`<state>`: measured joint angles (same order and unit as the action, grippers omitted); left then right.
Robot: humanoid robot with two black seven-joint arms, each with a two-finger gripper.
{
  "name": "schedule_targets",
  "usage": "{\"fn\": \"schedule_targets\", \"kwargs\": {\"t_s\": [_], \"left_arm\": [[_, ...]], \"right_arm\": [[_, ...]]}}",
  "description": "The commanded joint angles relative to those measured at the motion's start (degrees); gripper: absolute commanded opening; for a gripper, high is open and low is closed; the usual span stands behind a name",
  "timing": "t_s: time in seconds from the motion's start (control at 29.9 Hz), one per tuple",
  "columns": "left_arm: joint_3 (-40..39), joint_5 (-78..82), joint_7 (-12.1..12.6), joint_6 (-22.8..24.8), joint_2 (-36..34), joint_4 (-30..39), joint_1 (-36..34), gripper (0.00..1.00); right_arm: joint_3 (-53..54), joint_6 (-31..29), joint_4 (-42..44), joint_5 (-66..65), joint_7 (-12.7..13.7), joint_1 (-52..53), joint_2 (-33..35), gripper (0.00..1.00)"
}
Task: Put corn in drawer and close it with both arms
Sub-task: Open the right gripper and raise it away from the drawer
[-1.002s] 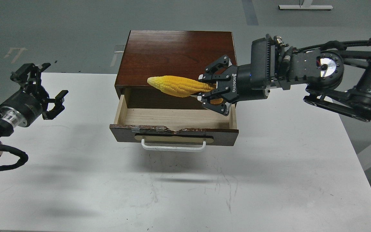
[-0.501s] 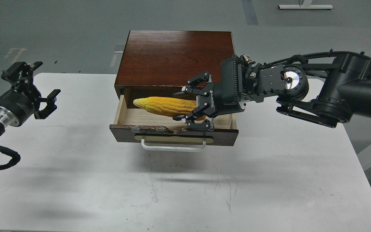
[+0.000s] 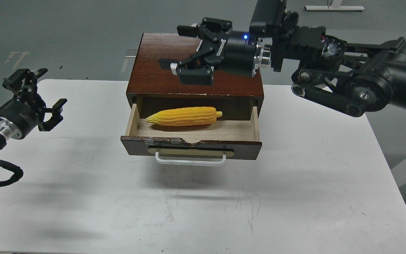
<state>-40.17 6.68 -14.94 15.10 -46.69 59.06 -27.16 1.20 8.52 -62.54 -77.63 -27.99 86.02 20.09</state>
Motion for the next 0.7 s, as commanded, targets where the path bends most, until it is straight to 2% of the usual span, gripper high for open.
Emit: {"fn": "schedule_targets", "kwargs": {"t_s": [0.0,0.03,0.1,0.17,0.2,0.33,0.43,0.57,0.67], "left_arm": [[0.0,0.0,0.0,0.02,-0.06,0.0,0.0,0.98],[0.09,0.0,0.0,0.02,-0.06,0.0,0.0,0.98],[0.0,0.0,0.0,0.02,0.02,0.0,0.0,0.98],[0.0,0.0,0.0,0.02,0.2,0.0,0.0,0.98],[0.0,0.0,0.0,0.02,0.2,0.0,0.0,0.98],[0.0,0.0,-0.09,0.02,0.38,0.0,-0.09,0.98],[-0.18,0.0,-0.09,0.02,0.55,0.0,-0.18,0.98],[-0.09,0.0,-0.09,0.02,0.55,0.0,-0.53,0.98],[-0.09,0.0,-0.18,0.02,0.64,0.09,-0.62,0.98]], "right_arm": [[5.13,-10.96,3.03,25.28,1.34,2.3,3.63,1.0],[5.74,-12.98,3.82,29.94,2.66,2.39,4.51,1.0],[7.85,-20.61,7.33,49.32,8.53,1.61,8.1,1.0],[8.03,-25.19,10.57,62.16,11.79,-0.32,11.0,1.0],[8.03,-26.53,11.73,65.99,12.51,-1.55,11.63,1.0],[8.65,-31.62,17.7,81.1,14.36,-10.5,14.35,1.0],[9.96,-36.52,18.33,87.11,14.8,-17.28,16.64,1.0],[13.73,-36.52,17.98,94.75,14.89,-28.34,17.79,0.99],[15.59,-36.52,17.89,96.96,14.8,-32.75,17.61,0.99]]}}
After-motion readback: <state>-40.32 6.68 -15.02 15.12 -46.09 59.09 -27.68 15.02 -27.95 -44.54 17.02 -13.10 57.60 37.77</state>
